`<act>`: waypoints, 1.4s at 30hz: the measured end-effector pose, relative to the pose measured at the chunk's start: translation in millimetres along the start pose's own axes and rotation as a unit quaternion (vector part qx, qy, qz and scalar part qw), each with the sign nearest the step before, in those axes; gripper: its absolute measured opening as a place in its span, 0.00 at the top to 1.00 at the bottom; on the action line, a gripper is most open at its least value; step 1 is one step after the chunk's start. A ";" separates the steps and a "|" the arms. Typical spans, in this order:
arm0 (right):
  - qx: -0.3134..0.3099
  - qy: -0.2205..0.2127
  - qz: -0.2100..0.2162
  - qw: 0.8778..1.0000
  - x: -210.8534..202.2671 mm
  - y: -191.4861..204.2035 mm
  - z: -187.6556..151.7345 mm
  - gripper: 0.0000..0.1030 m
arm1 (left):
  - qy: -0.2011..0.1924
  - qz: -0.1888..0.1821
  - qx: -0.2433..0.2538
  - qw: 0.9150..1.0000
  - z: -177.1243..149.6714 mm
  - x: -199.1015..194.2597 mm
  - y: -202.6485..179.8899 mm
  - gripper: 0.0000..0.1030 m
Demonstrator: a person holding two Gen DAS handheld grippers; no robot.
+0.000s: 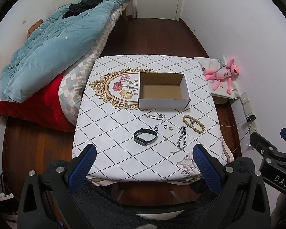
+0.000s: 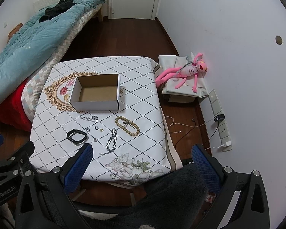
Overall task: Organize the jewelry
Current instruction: 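Grasp the black watch band with the left tool while the right tool grasps the silver curb-chain bracelet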
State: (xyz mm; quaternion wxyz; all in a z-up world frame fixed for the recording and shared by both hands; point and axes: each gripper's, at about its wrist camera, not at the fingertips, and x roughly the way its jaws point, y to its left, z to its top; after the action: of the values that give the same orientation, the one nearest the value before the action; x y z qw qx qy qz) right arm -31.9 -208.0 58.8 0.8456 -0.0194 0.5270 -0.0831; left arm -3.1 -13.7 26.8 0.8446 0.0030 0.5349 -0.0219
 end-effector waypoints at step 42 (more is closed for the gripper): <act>-0.003 0.158 0.064 0.985 279.3 66.9 -46.3 0.92 | 0.160 0.007 0.001 0.987 -16.7 277.8 40.4 0.95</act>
State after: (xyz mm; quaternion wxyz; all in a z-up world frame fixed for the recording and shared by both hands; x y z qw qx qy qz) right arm 55.0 -184.5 -217.7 0.7548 0.0249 0.6548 -0.0295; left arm 102.0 17.8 -232.1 0.7480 0.0108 0.6634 -0.0159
